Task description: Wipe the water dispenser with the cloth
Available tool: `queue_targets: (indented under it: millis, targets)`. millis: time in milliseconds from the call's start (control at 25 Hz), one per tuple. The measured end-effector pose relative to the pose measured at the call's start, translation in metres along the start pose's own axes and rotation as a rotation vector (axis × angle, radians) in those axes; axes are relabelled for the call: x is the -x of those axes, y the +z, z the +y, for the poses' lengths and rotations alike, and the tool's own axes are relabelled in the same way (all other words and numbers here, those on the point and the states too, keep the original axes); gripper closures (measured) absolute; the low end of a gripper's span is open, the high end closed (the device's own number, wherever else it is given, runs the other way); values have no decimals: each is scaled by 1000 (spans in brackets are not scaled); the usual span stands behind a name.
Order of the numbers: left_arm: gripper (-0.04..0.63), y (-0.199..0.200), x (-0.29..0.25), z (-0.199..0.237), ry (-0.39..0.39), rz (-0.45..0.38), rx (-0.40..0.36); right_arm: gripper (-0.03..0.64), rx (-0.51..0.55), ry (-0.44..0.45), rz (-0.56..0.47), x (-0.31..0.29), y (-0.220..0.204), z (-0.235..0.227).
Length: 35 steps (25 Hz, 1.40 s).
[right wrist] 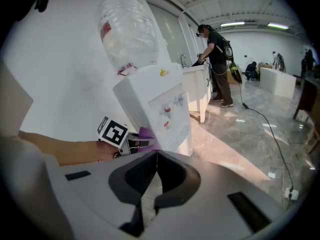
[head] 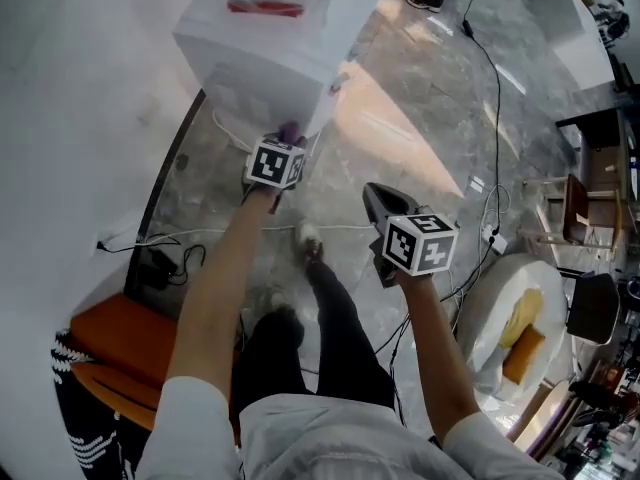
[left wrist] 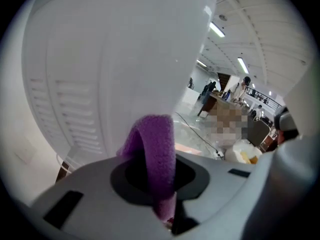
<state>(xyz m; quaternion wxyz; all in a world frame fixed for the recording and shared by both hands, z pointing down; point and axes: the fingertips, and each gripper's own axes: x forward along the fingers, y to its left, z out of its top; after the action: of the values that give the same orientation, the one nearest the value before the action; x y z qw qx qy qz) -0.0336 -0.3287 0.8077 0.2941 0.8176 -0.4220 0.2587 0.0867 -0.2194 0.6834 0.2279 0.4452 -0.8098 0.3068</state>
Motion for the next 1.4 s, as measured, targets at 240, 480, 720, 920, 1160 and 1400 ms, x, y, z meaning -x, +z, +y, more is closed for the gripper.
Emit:
queue_targets:
  millis: [240, 480, 720, 920, 1160, 1400]
  targets:
    - [546, 35, 52, -57, -15, -67, -33, 601, -13, -25, -6, 72, 17, 8]
    - [546, 79, 154, -92, -2, -185, -21, 601, 48, -16, -93, 139, 76, 33]
    - [546, 131, 284, -129, 32, -334, -162, 601, 246, -40, -204, 211, 143, 77]
    - [546, 162, 389, -160, 62, -450, -294, 601, 365, -45, -315, 262, 182, 116]
    - [546, 178, 489, -189, 138, -580, -362, 601, 472, -11, -437, 317, 216, 163]
    - [546, 187, 550, -214, 202, -653, -417, 601, 536, 23, -530, 360, 235, 195]
